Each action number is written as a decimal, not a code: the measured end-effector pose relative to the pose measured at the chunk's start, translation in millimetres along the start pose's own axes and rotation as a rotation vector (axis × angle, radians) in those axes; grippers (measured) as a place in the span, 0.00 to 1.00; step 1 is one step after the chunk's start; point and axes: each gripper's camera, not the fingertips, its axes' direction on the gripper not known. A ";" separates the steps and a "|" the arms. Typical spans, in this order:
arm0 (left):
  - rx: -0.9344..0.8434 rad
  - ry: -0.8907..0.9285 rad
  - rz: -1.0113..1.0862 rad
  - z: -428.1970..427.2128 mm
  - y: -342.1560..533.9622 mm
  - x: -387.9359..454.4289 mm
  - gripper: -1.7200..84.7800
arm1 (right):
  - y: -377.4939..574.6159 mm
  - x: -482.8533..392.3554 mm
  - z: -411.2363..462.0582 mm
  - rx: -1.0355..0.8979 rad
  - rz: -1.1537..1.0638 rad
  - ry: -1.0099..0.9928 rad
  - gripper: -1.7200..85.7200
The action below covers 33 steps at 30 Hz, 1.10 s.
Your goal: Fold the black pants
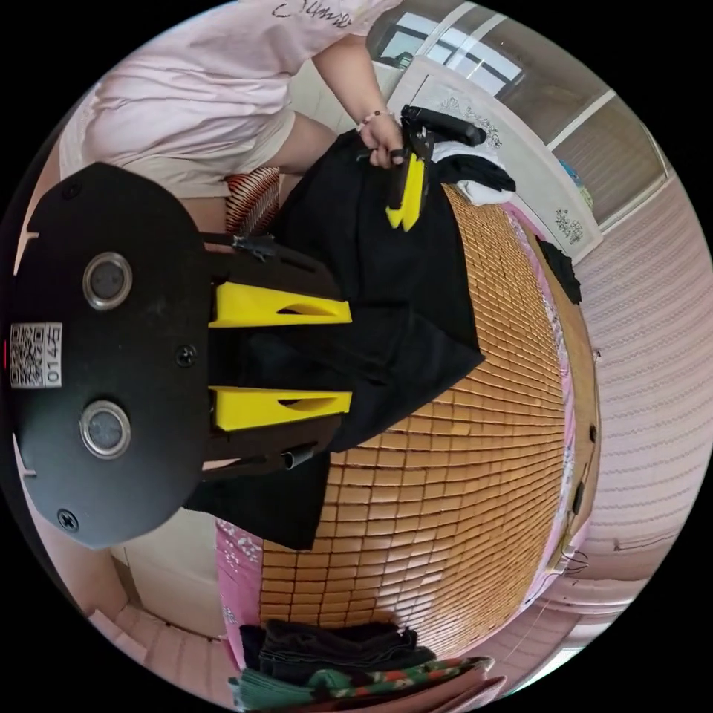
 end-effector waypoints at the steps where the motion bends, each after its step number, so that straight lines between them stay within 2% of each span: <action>1: -0.045 0.015 0.018 20.2 -11.6 7.6 0.12 | -2.7 -2.3 2.6 0.006 -0.011 0.006 0.17; 4: -0.133 -0.026 0.076 59.5 -30.1 20.8 0.11 | -13.1 -1.7 32.9 -0.014 0.022 0.058 0.17; 6: -0.170 -0.079 0.094 74.9 -34.6 22.9 0.11 | -18.6 13.5 56.9 -0.077 0.104 -0.030 0.12; 10: -0.163 -0.044 0.051 82.2 -41.0 12.5 0.10 | -31.3 39.7 27.2 0.058 0.112 -0.098 0.04; 13: -0.125 -0.026 0.015 76.9 -44.0 4.7 0.11 | -52.9 85.9 -13.6 0.146 0.147 0.056 0.03; 15: -0.064 -0.026 -0.029 63.1 -41.7 -7.1 0.11 | -72.8 127.8 -37.7 0.163 0.197 0.251 0.03; 19: 0.032 -0.151 -0.202 16.0 -13.4 -63.3 0.11 | -92.8 168.8 -53.0 0.141 0.362 0.398 0.03; 22: 0.028 -0.356 -0.367 -18.8 25.9 -111.9 0.12 | -96.9 138.1 -36.6 0.126 0.226 0.416 0.02; 26: -0.006 -0.536 -0.634 -40.5 88.2 -173.3 0.12 | -95.8 104.9 39.9 -0.028 0.131 0.479 0.01; 28: -0.017 -0.565 -0.722 -35.8 103.9 -193.0 0.12 | -98.2 106.4 58.6 -0.012 0.196 0.573 0.01; 31: -0.050 -0.526 -0.768 -11.9 106.0 -213.4 0.11 | -103.0 118.6 68.5 0.059 0.263 0.572 0.01; 33: -0.017 -0.567 -0.727 -5.2 96.6 -212.3 0.09 | -109.1 135.6 67.1 0.096 0.310 0.520 0.01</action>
